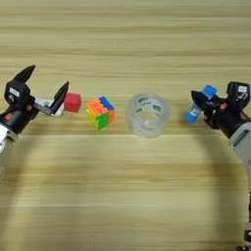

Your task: Move the objects on the table

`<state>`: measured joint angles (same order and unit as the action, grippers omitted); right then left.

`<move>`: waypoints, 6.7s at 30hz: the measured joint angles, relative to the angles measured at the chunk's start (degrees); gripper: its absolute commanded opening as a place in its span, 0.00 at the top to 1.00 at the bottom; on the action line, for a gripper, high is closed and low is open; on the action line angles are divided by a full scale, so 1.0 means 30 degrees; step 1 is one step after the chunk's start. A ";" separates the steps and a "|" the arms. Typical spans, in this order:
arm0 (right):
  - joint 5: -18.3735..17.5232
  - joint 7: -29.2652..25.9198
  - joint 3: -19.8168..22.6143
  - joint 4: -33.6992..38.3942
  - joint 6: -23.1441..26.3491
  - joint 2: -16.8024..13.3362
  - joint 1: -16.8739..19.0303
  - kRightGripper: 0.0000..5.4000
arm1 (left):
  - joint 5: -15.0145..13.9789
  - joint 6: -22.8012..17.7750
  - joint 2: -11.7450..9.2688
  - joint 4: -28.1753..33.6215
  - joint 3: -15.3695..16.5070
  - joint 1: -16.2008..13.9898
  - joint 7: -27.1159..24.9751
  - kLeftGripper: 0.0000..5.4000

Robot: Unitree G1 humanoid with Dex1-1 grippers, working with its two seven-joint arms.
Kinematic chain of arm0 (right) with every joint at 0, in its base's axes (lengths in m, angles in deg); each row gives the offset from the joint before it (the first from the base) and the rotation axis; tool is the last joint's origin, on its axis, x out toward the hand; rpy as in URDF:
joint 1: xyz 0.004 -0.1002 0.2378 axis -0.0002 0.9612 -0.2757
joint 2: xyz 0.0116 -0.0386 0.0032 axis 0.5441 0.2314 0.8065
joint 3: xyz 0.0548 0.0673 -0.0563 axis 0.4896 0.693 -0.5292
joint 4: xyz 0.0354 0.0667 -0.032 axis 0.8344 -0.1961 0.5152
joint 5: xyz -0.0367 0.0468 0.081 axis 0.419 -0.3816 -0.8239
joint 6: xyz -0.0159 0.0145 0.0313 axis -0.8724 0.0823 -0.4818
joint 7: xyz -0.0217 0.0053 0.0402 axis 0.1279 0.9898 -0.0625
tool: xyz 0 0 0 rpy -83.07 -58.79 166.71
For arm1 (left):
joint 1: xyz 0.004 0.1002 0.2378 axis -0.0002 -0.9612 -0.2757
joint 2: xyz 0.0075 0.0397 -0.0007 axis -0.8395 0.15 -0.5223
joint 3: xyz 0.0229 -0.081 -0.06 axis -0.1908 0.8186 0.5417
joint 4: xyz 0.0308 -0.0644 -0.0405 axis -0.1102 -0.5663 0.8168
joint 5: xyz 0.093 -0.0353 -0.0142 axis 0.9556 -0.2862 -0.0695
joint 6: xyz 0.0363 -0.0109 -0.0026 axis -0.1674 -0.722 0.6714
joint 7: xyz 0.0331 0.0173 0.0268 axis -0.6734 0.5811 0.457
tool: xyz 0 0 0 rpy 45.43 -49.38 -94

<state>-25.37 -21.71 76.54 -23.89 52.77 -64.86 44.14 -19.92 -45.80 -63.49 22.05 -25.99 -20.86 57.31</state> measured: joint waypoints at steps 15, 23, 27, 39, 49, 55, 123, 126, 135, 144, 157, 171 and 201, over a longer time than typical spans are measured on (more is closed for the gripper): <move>0.0952 -0.2596 -0.1718 -0.5150 -0.1302 -0.0052 -0.1438 0.74 | -0.0002 -0.0207 -0.0019 0.0195 0.0124 -0.0070 0.0111 0.00; 0.4089 -0.0483 -0.2825 -0.7591 -0.5215 0.0170 -0.2758 0.74 | -0.0001 -0.0222 -0.0030 0.0320 0.0133 -0.0139 0.0099 0.00; 0.4756 -0.0412 -0.3067 -0.9403 -0.6173 0.0368 -0.3184 0.74 | -0.0001 -0.0225 -0.0031 0.0413 0.0132 -0.0210 0.0098 0.00; 0.5538 -0.0636 -0.3206 -1.3516 -0.8361 0.0616 -0.4932 0.74 | -0.0002 -0.0377 -0.0047 0.0584 0.0149 -0.0350 0.0093 0.00; 0.5618 -0.0896 -0.3199 -1.4023 -0.8792 0.0814 -0.4987 0.64 | -0.0002 -0.0377 -0.0051 0.0624 0.0172 -0.0361 0.0096 0.00; 0.5823 -0.0929 -0.3309 -1.4022 -0.8776 0.1162 -0.4609 0.53 | -0.0003 -0.0383 -0.0062 0.0654 0.0195 -0.0377 0.0096 0.00; 0.5148 0.0318 -0.3430 -0.1931 -0.4063 0.1401 -0.2277 0.00 | 0.0745 -0.0357 -0.0041 -0.0474 0.0339 0.0039 0.1328 0.00; 0.5683 0.0173 -0.4536 -0.1062 -0.3530 0.1264 -0.2281 0.00 | 0.0749 -0.0355 -0.0031 -0.0539 0.0338 0.0056 0.1365 0.00; 0.7351 -0.0521 -0.7108 -0.0971 -0.2942 0.1267 -0.2278 0.07 | 0.0750 -0.0354 0.0030 -0.0561 0.0316 0.0053 0.1467 0.00; 0.7646 -0.0608 -0.7246 -0.2792 -0.3095 0.1483 -0.2768 0.29 | 0.0745 -0.0353 0.0082 -0.0531 0.0309 0.0040 0.1448 0.00; 0.7167 -0.0943 -0.6860 -0.4385 -0.2441 0.1973 -0.3722 0.57 | 0.0743 -0.0347 0.0082 -0.0504 0.0306 0.0036 0.1410 0.00; 0.7196 -0.0917 -0.6822 -0.4409 -0.2436 0.2029 -0.3839 0.71 | 0.0737 -0.0349 0.0087 -0.0288 0.0296 0.0023 0.1396 0.00; 0.6564 -0.0751 -0.5149 -0.0843 -0.0869 0.2031 -0.3138 0.72 | 0.0732 -0.0342 0.0085 -0.0302 0.0317 0.0020 0.1377 0.00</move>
<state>-5.68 -23.96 61.09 -26.41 50.16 -58.77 34.73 -17.72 -46.83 -63.24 21.15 -25.04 -20.80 61.44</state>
